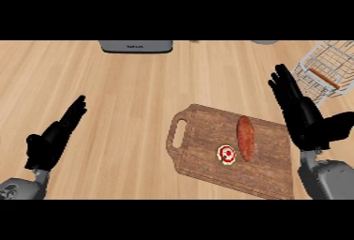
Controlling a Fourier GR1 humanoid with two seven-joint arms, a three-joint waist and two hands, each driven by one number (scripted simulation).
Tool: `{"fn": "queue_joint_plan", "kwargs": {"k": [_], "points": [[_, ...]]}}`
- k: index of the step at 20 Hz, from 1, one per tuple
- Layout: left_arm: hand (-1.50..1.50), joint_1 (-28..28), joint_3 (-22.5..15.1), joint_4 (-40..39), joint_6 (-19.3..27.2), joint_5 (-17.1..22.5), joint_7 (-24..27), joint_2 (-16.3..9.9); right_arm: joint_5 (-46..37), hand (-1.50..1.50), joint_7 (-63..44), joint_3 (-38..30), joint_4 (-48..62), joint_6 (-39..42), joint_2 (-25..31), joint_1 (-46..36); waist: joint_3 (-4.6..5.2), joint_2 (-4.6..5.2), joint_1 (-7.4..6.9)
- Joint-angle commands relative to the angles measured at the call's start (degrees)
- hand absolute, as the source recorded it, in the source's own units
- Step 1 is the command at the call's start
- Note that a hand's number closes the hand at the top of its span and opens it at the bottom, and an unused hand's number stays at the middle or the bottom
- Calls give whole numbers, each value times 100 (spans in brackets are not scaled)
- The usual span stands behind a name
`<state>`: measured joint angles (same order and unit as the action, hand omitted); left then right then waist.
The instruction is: Pick the cupcake from the cutting board and place it in the tiered basket
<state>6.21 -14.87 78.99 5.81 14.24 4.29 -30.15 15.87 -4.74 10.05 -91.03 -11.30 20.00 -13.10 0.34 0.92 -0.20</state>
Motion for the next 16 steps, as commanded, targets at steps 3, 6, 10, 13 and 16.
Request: {"fn": "queue_joint_plan", "kwargs": {"k": [3,6,10,13,16], "points": [[0,375,-81,346,129,-399,114,-101,548,150,353,1216,-631,1684,-411,-478,-57,-121,-266],[0,693,-197,584,203,-753,453,-143,1002,150,523,2097,-1105,2767,-818,-1080,-77,-151,-715],[0,450,-297,1174,754,-1144,-74,26,-622,-150,176,2052,-29,1124,-957,-564,-40,-102,-81],[0,452,-213,1274,747,-1358,-156,75,-566,-150,1455,1953,465,1889,-960,-482,-40,-87,-34],[0,157,-258,1259,792,-1539,-8,238,-337,-150,746,1698,-442,2620,-257,-684,-35,-103,13]]}}
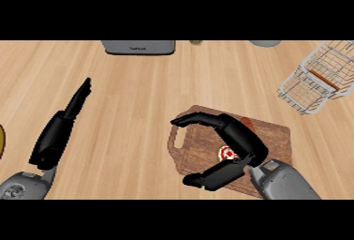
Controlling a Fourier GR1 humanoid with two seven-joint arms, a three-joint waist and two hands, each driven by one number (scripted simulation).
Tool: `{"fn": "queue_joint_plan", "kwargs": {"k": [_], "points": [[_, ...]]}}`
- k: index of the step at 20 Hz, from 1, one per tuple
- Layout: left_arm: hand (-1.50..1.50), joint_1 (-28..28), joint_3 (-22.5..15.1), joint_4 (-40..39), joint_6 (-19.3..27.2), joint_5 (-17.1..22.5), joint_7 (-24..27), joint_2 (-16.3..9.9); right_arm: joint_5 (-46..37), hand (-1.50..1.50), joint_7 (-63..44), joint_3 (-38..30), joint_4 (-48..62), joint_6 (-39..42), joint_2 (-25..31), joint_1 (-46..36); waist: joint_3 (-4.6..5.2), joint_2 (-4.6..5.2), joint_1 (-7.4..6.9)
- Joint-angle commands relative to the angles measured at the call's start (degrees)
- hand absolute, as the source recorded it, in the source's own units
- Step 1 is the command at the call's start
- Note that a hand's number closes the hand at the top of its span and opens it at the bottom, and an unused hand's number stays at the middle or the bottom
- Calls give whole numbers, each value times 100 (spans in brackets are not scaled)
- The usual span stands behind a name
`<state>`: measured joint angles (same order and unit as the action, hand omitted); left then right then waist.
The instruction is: Pick the cupcake from the cutting board and place it in the tiered basket
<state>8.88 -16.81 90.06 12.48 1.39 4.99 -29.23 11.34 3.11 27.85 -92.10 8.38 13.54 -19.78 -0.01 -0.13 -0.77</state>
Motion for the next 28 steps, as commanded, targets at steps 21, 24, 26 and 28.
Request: {"fn": "queue_joint_plan", "kwargs": {"k": [21,24,26,28], "points": [[0,-202,10,307,18,-477,-269,257,-1620,-150,-6023,1397,-3132,2327,1670,-1640,9,-14,89],[0,-284,160,364,-20,-465,-216,297,-2428,-150,-5841,1903,-2945,2167,1538,-1010,3,0,78],[0,-308,256,186,-196,-374,36,291,-2849,-150,-6182,2159,-2969,2042,1223,-1040,5,0,82],[0,-576,237,761,-113,-444,-280,192,-3056,-150,-6391,2397,-3084,2140,1310,-950,2,-20,61]]}}
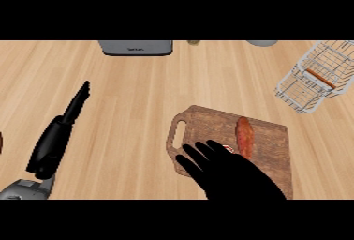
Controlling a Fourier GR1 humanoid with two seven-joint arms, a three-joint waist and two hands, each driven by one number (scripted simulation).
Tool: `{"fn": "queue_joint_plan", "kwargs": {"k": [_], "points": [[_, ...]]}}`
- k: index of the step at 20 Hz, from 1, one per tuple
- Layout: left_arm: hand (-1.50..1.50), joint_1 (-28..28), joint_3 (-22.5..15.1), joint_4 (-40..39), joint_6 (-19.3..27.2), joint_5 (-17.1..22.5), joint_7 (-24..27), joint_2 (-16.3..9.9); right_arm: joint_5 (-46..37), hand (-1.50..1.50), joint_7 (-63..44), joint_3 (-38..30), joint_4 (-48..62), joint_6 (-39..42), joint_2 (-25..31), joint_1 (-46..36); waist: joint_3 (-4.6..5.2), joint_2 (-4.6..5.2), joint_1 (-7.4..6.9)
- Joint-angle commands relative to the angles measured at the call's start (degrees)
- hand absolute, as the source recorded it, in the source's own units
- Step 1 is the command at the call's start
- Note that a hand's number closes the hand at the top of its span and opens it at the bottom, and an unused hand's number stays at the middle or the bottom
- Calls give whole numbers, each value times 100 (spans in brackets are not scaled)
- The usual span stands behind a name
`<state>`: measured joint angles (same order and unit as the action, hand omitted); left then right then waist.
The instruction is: Pick the cupcake from the cutting board and place it in the tiered basket
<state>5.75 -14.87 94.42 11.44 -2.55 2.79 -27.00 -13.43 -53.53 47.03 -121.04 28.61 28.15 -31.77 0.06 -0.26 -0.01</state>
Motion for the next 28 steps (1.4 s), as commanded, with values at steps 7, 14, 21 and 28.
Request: {"fn": "queue_joint_plan", "kwargs": {"k": [7,14,21,28], "points": [[0,189,235,-38,-193,-71,-138,11,-1672,-150,-1023,1036,725,22,-656,211,-3,10,12],[0,125,220,-203,-269,-277,6,354,-2206,-150,-609,800,921,393,-615,585,-5,19,11],[0,235,173,-261,-214,-509,-82,614,-2106,-150,271,233,1181,874,111,713,-6,27,25],[0,-148,704,150,-739,-295,1,274,-3135,-150,784,-31,1389,321,-166,930,-8,21,-33]]}}
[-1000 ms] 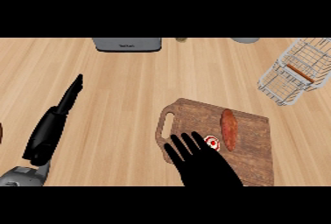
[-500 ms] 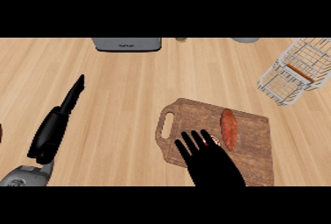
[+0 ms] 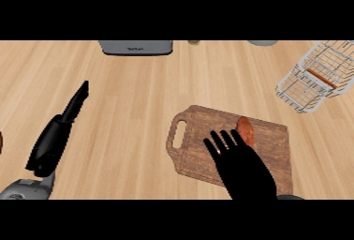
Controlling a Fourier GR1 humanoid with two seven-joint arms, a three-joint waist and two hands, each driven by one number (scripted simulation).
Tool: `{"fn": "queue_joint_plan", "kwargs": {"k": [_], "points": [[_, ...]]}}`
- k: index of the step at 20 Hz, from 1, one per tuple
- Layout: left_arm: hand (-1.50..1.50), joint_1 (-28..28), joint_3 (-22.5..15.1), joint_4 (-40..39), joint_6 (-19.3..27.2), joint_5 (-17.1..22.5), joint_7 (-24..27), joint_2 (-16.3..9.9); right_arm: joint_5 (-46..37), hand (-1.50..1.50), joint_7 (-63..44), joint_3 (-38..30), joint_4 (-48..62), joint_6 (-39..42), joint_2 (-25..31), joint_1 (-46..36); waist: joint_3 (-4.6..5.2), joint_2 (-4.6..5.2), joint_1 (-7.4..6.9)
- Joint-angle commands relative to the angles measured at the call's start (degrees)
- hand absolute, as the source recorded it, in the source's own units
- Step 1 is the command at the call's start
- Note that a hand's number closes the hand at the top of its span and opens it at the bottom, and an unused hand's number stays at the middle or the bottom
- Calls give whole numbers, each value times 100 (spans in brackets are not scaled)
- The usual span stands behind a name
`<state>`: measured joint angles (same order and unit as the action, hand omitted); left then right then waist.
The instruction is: Pick the cupcake from the cutting board and place it in the tiered basket
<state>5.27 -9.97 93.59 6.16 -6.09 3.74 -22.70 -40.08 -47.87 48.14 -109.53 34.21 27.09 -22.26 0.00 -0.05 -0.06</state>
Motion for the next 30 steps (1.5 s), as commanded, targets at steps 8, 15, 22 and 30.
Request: {"fn": "queue_joint_plan", "kwargs": {"k": [8,15,22,30], "points": [[0,-272,240,596,-277,-289,-322,166,-822,-150,1166,-734,243,-378,87,614,-2,-2,-15],[0,-263,582,149,-690,-253,242,252,-1360,-150,1213,-856,930,-247,-808,573,0,3,-15],[0,-613,654,576,-830,-444,185,394,-1874,-150,1858,-1081,1604,-727,-1015,805,0,1,-26],[0,-316,760,459,-886,-742,-77,733,-2299,-150,2699,-1648,2369,-985,-1214,657,-1,4,-16]]}}
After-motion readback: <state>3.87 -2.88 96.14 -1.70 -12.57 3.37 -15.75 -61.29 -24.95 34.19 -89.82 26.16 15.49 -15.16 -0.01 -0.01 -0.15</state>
